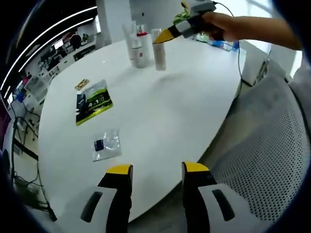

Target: Arrange the skincare products in the storage area until every visible bottle or jar stands upright without overlapping.

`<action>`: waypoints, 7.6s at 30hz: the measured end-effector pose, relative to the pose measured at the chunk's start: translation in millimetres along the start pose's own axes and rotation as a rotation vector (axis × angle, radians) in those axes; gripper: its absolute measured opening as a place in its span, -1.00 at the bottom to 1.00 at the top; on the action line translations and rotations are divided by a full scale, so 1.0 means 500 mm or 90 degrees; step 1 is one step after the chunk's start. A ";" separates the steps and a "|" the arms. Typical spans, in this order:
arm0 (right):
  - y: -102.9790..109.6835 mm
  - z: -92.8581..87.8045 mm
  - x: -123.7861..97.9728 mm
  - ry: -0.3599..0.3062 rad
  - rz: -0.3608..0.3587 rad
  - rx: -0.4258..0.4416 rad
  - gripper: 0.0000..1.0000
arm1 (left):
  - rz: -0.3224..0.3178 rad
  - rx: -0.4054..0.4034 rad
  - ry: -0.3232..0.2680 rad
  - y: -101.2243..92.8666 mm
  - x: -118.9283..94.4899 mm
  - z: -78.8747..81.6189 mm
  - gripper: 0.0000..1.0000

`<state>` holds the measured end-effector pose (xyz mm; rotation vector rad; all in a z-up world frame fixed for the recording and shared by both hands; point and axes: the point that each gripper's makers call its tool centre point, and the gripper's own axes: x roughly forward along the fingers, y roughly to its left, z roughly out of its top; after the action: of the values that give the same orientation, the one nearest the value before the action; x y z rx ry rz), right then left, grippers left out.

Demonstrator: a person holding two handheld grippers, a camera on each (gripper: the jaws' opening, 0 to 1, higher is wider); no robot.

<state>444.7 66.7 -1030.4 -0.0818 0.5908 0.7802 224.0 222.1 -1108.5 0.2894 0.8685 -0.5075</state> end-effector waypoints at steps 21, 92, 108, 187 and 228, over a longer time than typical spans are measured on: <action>-0.134 0.030 0.040 -0.028 -0.112 -0.020 -0.78 | 0.031 -0.010 -0.006 0.020 -0.006 0.000 -0.42; -0.194 0.041 0.102 -0.049 -0.255 0.058 -0.71 | 0.038 0.000 0.022 0.022 -0.003 -0.016 -0.52; -0.192 0.046 0.087 -0.053 -0.260 0.077 -0.51 | 0.040 0.003 0.021 0.023 -0.004 -0.015 -0.55; 0.285 -0.121 -0.051 0.086 0.079 0.013 -0.62 | 0.020 0.014 -0.001 0.005 -0.008 0.005 -0.41; 0.254 -0.030 0.456 0.390 -0.181 0.192 0.99 | 0.015 0.016 -0.008 0.008 -0.005 -0.003 -0.58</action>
<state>478.1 299.0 -1145.6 -0.1256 1.2419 0.3718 224.0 227.1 -1107.0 0.3186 0.8455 -0.4975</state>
